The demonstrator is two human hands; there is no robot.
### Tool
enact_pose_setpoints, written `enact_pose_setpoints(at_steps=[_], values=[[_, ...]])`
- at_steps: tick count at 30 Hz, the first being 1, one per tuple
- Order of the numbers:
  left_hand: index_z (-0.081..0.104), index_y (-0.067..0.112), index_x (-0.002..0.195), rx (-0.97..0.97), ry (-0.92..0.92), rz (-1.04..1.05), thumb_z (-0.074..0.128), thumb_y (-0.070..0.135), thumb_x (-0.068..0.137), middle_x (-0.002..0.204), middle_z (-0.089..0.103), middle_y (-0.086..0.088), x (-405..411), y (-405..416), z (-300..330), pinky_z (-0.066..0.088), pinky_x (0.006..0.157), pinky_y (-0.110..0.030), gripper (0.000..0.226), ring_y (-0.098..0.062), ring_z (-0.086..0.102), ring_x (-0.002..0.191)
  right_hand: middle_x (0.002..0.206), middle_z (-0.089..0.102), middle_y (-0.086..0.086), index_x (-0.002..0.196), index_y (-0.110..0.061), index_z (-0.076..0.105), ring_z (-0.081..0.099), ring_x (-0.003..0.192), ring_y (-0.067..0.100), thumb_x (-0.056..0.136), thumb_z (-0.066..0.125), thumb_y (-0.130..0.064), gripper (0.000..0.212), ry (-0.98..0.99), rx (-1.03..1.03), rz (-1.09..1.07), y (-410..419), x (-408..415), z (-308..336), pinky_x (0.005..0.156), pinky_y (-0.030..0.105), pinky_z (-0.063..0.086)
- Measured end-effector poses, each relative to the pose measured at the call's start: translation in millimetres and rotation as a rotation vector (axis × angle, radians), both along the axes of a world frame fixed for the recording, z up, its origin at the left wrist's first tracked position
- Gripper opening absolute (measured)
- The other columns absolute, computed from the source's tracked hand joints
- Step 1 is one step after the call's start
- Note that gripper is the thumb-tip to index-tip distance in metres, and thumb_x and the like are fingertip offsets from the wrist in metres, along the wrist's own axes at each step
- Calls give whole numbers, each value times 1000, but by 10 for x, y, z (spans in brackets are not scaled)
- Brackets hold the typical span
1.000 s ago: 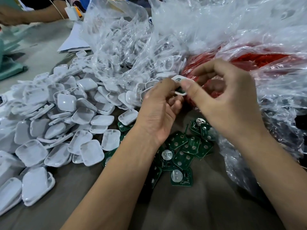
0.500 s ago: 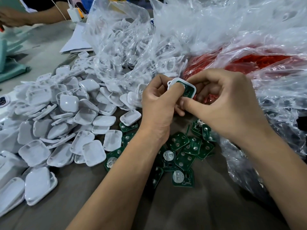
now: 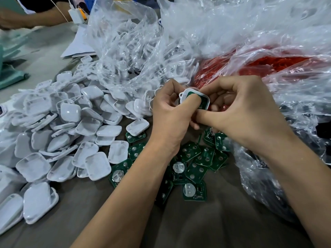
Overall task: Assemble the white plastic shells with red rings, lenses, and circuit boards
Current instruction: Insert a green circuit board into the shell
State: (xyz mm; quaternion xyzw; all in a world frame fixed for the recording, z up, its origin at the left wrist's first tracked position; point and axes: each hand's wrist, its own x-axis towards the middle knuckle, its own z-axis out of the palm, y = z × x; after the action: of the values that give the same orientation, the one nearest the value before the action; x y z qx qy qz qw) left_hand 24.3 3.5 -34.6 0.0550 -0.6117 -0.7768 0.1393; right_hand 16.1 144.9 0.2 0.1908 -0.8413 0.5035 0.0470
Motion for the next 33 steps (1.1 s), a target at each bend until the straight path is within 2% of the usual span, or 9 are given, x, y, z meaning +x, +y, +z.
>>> enact_pose_setpoints(at_steps=[6,12,18,20,22,24,27,31,33], values=[[53,13,75,81,-26,-27,68,8,76,55,54,-7,-23,-7,-11,45,51,-30,15,-17,46,37,56,66,-8,89,-28,81,60,50,2,71,88,-30,19,100,51,-40,-30,-10,-37,51,11,46],[59,4,97,257,-55,-174,72,5,91,78,61,-13,-19,-37,-4,50,49,-23,15,-16,54,53,58,66,-11,93,-28,81,59,51,2,78,87,-34,17,120,6,-58,1,-75,-101,50,10,43],[59,1,122,453,-71,-308,70,3,87,95,69,-12,-24,-70,3,59,63,-22,36,-16,66,72,72,77,0,100,-25,81,73,65,26,81,86,-32,20,58,-123,-67,52,-157,-161,55,39,59],[63,1,121,536,-62,-377,66,-1,87,95,71,-9,-17,-99,0,60,66,-22,34,-14,66,76,78,79,0,102,-24,81,75,68,26,82,85,-31,21,38,-198,-43,72,-166,-152,57,40,62],[69,3,114,612,-47,-438,64,-4,89,96,74,-9,-8,-121,-4,60,71,-22,26,-14,70,81,81,80,-3,104,-23,81,75,66,17,84,84,-29,21,35,-250,-8,89,-170,-134,56,28,58],[74,5,108,667,-38,-472,64,-5,90,103,74,-14,-4,-131,-8,61,75,-24,23,-16,73,87,79,79,3,105,-19,81,66,54,6,86,84,-25,20,27,-294,30,96,-168,-121,50,18,48],[76,5,102,690,-34,-490,65,-2,89,109,73,-17,-16,-140,-13,61,80,-24,19,-17,73,95,78,77,12,109,-13,80,57,49,6,88,83,-22,23,22,-313,60,100,-154,-103,46,16,42],[79,9,91,713,-17,-523,68,2,85,97,77,-9,-17,-140,-13,60,82,-24,15,-13,74,91,92,80,6,112,-12,78,77,78,23,87,83,-23,28,95,-269,62,93,-125,-54,67,41,64],[79,8,88,738,-16,-532,70,3,81,94,77,-8,-11,-142,-12,61,82,-24,12,-13,75,90,95,80,1,112,-13,78,77,80,23,87,85,-22,28,162,-246,54,81,-112,-41,71,49,64]])
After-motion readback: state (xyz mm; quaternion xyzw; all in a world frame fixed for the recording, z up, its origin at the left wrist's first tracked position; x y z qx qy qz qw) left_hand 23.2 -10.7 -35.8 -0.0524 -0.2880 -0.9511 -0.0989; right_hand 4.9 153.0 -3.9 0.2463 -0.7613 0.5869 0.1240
